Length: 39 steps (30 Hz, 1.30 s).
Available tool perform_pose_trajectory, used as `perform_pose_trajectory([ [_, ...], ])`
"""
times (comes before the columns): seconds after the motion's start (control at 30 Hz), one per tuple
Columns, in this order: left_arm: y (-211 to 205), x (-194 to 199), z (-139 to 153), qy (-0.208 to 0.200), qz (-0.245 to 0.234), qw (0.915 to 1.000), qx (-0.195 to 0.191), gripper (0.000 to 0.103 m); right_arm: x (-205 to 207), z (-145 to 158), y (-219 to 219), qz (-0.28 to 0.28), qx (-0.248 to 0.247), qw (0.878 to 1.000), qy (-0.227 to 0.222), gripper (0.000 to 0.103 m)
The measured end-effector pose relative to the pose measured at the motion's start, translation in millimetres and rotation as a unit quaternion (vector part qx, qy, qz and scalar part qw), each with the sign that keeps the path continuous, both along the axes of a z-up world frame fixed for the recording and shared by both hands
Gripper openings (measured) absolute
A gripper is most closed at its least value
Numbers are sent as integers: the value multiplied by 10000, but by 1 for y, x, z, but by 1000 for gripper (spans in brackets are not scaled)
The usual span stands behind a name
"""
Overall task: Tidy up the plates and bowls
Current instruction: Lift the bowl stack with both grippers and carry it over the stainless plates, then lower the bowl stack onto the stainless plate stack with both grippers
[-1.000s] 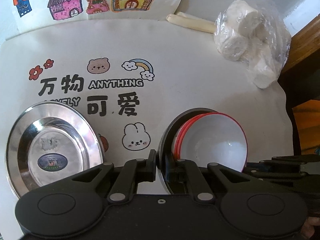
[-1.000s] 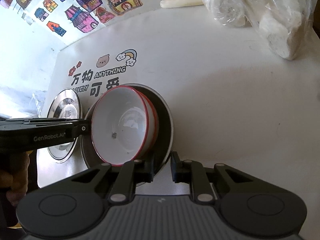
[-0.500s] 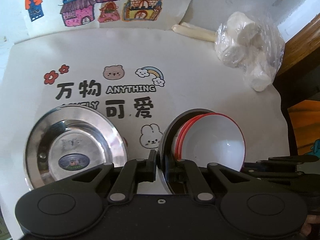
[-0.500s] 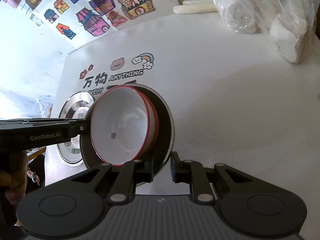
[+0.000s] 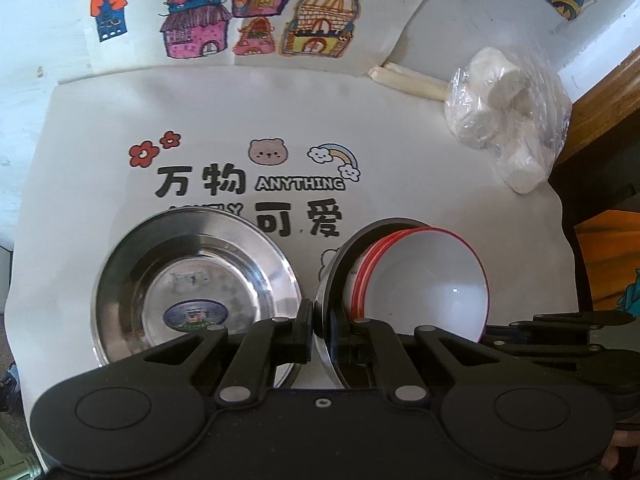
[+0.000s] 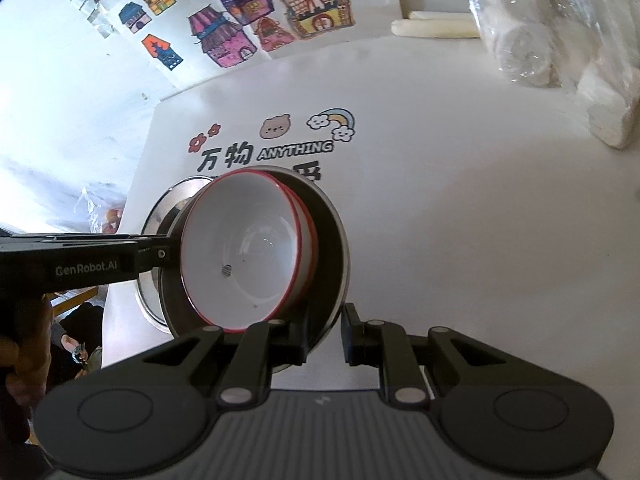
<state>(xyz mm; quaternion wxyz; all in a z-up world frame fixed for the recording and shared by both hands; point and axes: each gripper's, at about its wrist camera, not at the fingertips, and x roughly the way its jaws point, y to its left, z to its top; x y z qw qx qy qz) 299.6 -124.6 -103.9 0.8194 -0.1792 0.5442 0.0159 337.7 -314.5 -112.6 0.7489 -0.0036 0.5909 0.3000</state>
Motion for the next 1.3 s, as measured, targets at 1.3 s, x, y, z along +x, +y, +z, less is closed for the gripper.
perform_pose_trajectory([
  [1.3, 76, -43, 2, -52, 264, 9996, 94, 6, -32, -2, 83, 269, 35, 9996, -84, 19],
])
